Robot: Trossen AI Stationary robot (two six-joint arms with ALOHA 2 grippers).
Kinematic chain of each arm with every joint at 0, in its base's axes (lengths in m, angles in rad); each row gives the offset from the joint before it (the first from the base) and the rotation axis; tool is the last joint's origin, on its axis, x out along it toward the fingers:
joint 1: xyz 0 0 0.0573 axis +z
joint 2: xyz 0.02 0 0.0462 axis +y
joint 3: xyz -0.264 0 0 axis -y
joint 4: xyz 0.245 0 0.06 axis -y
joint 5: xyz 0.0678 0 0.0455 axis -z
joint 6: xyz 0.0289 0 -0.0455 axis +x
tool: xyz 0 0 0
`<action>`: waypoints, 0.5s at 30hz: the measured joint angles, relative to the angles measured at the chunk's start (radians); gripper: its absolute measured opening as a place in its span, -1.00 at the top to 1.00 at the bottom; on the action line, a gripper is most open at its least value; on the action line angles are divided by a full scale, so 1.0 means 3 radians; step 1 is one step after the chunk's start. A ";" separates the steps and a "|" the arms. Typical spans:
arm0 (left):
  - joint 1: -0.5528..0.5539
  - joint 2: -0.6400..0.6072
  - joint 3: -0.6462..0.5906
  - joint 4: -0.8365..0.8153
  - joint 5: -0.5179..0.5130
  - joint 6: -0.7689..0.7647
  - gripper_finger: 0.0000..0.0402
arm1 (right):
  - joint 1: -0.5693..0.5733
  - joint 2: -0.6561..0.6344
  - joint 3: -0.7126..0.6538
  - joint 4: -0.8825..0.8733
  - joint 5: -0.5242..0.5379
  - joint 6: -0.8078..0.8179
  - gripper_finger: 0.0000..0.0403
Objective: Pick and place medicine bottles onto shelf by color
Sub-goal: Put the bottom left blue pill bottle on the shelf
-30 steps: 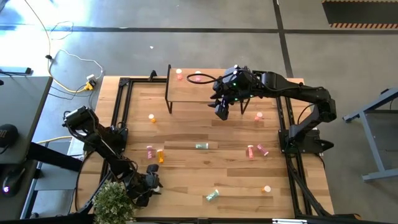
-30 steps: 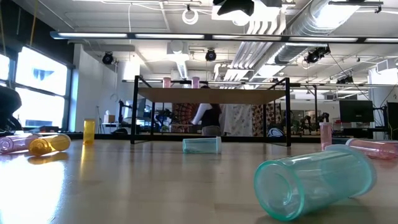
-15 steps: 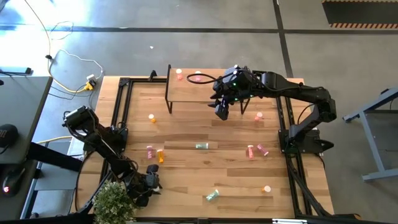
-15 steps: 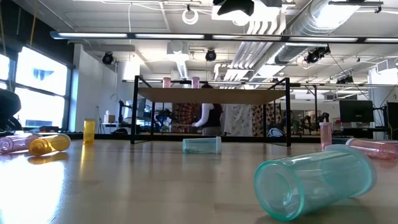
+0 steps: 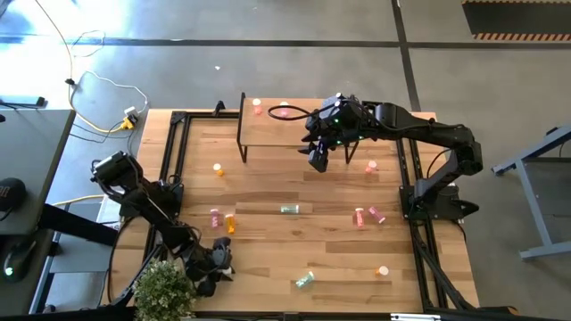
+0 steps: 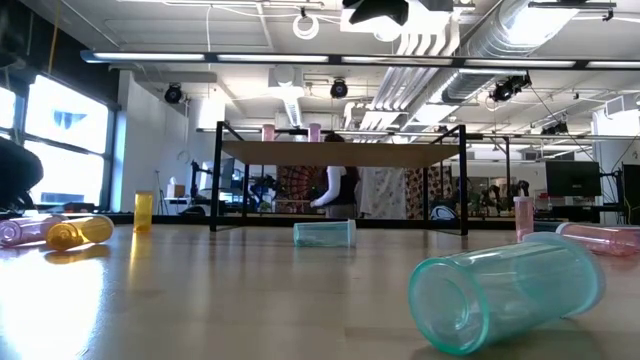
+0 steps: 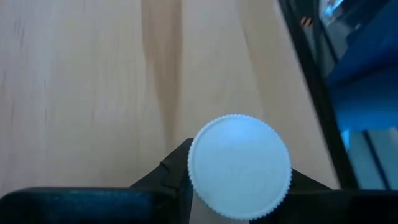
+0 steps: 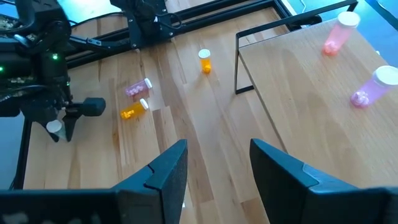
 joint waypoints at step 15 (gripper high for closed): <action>0.0849 -0.0017 0.0452 0.0165 0.0102 0.0451 0.53 | 0.0098 -0.0004 0.0365 -0.0469 -0.0018 0.0026 0.18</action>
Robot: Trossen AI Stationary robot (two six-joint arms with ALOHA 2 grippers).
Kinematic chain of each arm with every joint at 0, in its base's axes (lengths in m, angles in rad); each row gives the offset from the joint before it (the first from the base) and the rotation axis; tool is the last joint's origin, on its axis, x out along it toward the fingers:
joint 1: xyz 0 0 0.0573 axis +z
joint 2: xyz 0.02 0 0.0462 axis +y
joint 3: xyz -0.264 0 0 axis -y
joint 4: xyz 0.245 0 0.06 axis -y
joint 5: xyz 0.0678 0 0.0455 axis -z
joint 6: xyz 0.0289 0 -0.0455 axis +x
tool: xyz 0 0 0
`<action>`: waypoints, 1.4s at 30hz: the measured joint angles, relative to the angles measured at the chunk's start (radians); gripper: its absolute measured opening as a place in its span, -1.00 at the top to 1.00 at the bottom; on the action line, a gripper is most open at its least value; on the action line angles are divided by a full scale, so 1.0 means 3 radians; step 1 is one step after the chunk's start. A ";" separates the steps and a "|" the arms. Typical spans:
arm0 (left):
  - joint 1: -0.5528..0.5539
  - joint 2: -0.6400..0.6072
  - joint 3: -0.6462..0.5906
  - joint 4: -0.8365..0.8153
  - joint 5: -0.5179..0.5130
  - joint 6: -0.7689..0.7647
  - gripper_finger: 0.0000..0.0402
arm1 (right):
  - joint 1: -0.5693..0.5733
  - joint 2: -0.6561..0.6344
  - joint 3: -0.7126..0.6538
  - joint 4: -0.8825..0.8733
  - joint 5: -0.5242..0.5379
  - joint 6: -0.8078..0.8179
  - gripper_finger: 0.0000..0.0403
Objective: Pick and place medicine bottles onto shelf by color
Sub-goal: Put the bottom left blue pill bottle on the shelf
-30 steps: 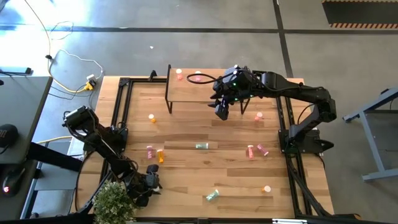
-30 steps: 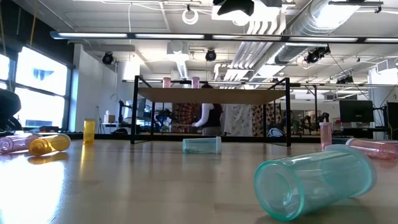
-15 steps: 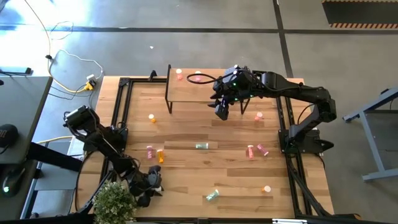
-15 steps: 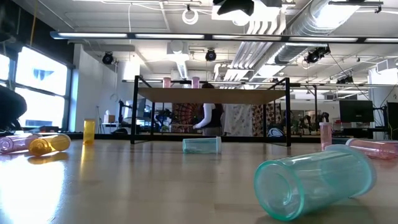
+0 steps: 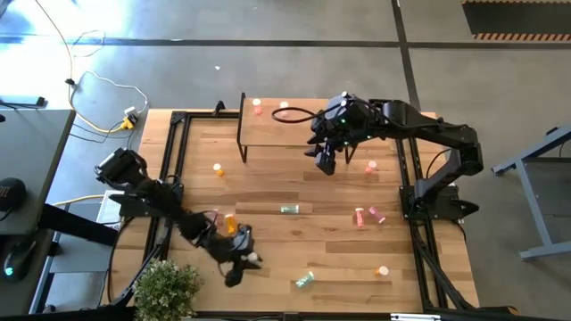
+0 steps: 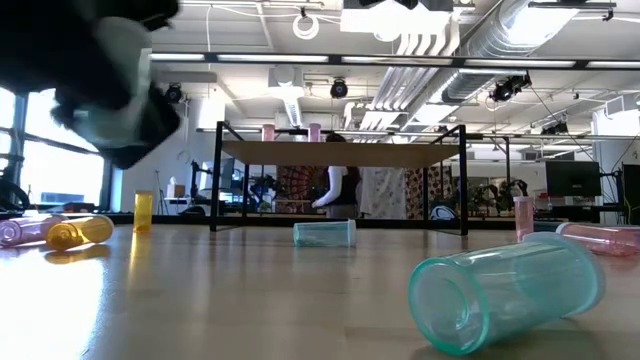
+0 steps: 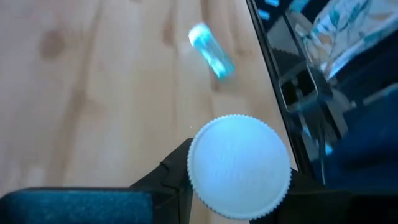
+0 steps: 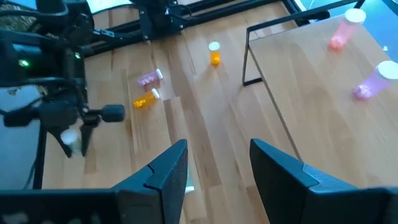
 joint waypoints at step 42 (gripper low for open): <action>0.2376 -0.0005 0.1652 -0.0878 0.0849 0.2086 0.53 | 0.0000 0.0007 0.0030 -0.0159 -0.0287 -0.0706 -0.07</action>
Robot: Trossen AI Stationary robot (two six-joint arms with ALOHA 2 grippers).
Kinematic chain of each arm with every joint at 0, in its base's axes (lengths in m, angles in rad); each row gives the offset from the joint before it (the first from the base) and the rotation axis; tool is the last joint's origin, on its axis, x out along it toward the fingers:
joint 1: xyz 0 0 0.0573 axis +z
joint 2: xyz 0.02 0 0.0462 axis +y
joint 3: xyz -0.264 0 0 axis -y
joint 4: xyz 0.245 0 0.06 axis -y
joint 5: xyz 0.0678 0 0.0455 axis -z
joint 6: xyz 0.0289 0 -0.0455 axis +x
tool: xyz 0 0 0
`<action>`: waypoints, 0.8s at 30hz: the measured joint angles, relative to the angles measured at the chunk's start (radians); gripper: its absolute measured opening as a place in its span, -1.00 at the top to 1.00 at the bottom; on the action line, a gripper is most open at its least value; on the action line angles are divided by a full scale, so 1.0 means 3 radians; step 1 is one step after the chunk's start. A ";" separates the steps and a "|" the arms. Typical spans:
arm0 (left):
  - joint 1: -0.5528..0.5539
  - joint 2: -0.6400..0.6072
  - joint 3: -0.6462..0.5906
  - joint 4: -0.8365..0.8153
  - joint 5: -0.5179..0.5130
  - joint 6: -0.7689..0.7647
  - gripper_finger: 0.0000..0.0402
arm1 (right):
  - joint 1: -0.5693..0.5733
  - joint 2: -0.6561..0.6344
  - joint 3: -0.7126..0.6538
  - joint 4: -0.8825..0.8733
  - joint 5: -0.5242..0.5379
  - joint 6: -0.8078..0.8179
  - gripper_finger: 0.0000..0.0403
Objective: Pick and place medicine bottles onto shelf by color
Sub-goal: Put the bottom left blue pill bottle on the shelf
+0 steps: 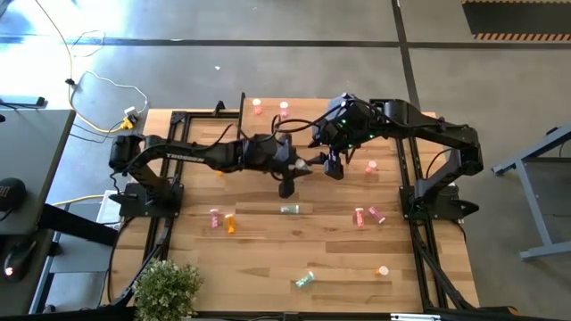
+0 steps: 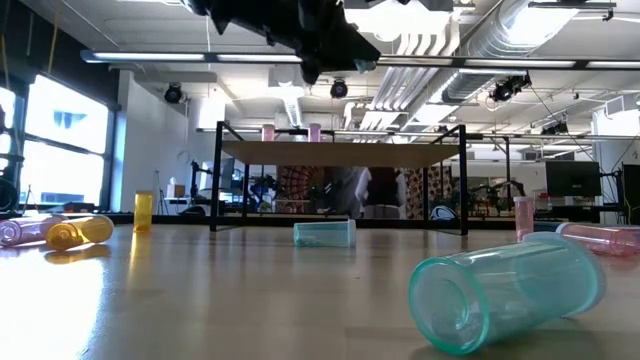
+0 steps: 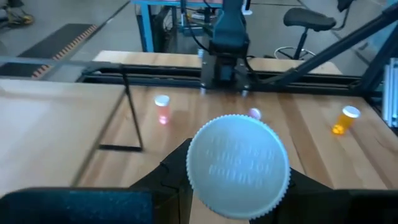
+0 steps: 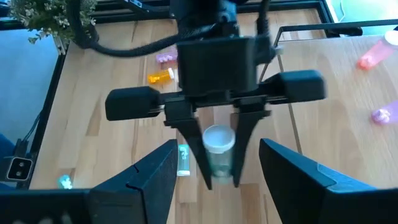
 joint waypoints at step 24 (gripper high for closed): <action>0.0069 -0.0001 0.0356 -0.0303 -0.0041 0.0033 0.53 | -0.0007 0.0201 -0.0004 0.0043 0.0159 -0.0284 -0.07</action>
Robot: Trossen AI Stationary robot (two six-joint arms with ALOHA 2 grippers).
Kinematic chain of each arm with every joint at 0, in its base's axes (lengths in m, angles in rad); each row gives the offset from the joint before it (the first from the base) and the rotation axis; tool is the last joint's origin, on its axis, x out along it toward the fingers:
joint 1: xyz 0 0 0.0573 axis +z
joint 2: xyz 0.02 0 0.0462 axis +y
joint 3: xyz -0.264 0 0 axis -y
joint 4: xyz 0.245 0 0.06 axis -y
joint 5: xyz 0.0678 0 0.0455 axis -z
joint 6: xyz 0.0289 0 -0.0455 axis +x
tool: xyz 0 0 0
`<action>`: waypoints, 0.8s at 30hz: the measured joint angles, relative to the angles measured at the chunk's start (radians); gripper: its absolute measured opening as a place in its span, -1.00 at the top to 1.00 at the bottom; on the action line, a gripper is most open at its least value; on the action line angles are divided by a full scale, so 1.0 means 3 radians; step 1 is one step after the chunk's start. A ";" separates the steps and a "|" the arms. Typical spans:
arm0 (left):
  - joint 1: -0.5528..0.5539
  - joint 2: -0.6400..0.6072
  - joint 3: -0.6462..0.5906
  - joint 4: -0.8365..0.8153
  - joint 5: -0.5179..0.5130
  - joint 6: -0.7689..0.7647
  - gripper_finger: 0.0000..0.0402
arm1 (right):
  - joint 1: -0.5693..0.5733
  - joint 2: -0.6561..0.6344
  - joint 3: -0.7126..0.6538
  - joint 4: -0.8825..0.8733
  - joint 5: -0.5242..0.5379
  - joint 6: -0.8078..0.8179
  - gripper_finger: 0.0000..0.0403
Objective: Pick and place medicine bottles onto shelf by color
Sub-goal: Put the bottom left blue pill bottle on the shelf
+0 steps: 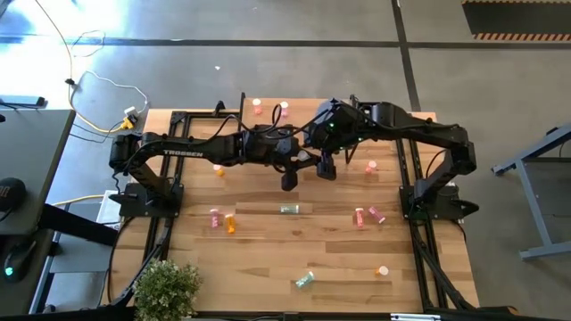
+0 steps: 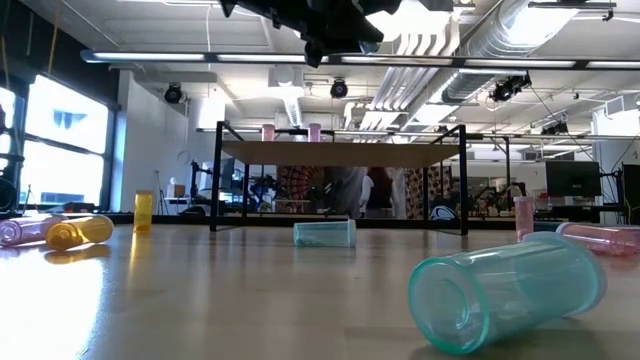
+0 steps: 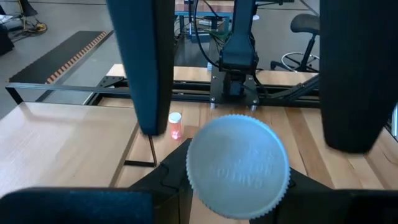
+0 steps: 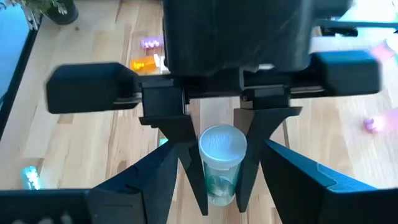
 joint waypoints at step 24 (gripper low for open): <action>0.0000 0.0001 -0.0006 0.0080 0.0010 0.0001 0.53 | -0.0002 0.0078 0.0003 -0.0009 0.0067 -0.0024 0.45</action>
